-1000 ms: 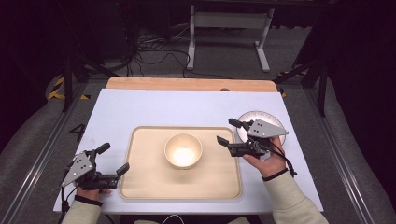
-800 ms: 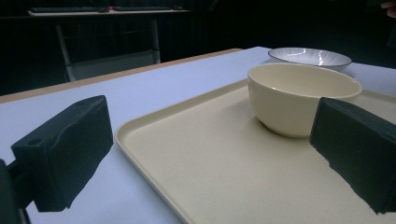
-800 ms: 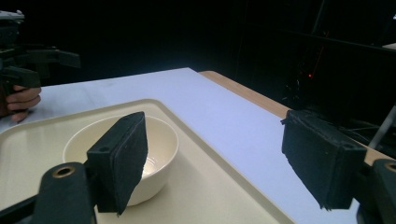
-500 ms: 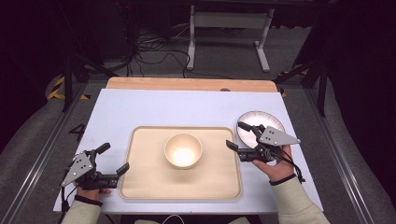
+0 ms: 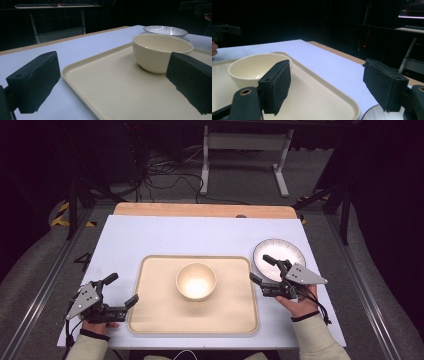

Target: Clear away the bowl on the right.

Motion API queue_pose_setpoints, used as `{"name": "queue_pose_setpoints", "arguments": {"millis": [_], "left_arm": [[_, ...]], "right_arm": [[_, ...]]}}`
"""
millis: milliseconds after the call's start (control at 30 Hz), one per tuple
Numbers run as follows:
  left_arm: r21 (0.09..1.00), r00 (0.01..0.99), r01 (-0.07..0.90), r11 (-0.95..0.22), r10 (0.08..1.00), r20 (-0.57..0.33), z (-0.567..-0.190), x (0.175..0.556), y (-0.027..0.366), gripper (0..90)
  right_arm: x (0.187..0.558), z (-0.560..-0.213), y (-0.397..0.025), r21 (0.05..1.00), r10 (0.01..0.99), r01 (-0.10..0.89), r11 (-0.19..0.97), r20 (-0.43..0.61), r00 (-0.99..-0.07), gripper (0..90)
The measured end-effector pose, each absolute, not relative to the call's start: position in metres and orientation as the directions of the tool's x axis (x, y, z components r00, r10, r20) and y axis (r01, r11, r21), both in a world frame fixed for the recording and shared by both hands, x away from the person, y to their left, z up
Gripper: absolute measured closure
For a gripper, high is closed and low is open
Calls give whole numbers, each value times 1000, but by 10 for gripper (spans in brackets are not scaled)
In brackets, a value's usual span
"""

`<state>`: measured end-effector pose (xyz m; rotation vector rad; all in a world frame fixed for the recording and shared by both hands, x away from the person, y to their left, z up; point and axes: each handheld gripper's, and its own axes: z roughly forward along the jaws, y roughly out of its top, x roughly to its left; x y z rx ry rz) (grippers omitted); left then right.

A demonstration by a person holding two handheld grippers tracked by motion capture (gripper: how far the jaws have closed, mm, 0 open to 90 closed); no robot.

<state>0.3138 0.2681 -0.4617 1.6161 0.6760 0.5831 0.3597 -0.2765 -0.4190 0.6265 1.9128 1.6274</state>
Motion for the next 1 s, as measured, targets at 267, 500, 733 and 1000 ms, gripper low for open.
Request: {"name": "queue_pose_setpoints", "arguments": {"millis": [267, 500, 733, 1000], "left_arm": [[990, 702, 102, -100, 712, -1, -462, 314, 268, 2], [990, 703, 103, -100, 711, -1, -462, 314, 268, 2], [990, 702, 102, -98, 712, -1, -462, 314, 268, 2], [990, 703, 101, -100, 711, 0, -462, 314, 268, 2]], "right_arm": [[359, -435, -278, 986, 676, 36, 163, -85, -732, 230], [361, -451, -284, 984, 696, 76, 162, -59, -715, 232], [360, -458, -286, 975, 722, 39, 217, -134, -679, 229], [361, -458, -287, 979, 723, 43, 198, -116, -681, 225]]}}
